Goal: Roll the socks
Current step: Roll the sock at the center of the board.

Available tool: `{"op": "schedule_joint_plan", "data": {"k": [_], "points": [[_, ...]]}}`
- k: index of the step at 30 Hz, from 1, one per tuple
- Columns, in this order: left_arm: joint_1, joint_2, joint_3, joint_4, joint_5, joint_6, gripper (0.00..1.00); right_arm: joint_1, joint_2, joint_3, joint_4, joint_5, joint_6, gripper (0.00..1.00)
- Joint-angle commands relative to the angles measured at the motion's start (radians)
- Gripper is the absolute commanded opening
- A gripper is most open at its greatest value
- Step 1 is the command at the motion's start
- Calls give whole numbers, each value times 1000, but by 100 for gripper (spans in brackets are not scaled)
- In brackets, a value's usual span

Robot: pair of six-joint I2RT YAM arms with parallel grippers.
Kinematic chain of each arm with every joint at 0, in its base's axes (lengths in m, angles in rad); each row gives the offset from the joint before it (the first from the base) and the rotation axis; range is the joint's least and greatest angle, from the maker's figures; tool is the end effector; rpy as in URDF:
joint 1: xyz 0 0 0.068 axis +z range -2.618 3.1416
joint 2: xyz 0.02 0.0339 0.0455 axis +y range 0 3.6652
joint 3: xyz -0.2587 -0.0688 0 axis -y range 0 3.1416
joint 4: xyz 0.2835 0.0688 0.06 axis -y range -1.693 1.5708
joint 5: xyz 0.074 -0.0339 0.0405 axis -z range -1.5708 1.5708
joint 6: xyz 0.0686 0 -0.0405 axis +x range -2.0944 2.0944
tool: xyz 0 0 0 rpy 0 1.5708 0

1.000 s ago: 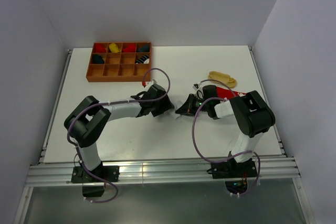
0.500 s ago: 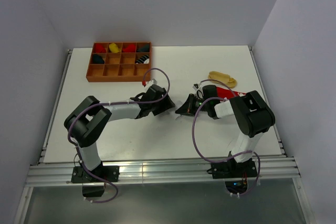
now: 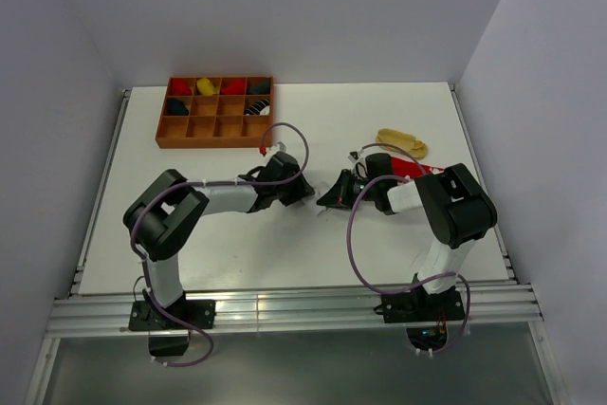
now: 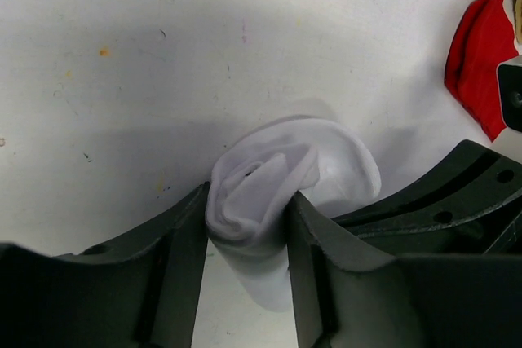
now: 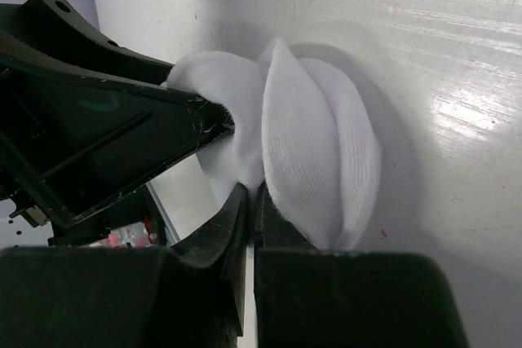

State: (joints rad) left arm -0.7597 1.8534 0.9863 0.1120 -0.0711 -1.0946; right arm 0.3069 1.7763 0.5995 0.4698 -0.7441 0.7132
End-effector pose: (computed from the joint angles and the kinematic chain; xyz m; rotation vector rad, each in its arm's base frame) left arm 0.3115 -0.2892 0.0870 -0.4509 2.4389 -0.8042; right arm 0.3021 0.1445 0.0472 0.0612 2.4295 1.3528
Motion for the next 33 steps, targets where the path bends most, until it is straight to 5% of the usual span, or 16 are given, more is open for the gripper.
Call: {"op": "schedule_joint_plan", "data": {"k": [1,8,14,16,22,33], "points": [[-1,53,8,-74,7,24,43,8,69,-44,-249,172,-89,1],[-21,90,44,-141,-6,32,16,27,12,-29,-289,212,-124,10],[-41,84,87,-244,-56,50,2,129,-216,-32,-342,454,-182,34],[-47,84,107,-268,-67,61,2,175,-308,-35,-359,620,-207,38],[-55,93,161,-368,-87,71,1,311,-510,-110,-291,810,-287,43],[-56,118,247,-498,-101,99,0,557,-532,-150,-126,1048,-471,55]]}}
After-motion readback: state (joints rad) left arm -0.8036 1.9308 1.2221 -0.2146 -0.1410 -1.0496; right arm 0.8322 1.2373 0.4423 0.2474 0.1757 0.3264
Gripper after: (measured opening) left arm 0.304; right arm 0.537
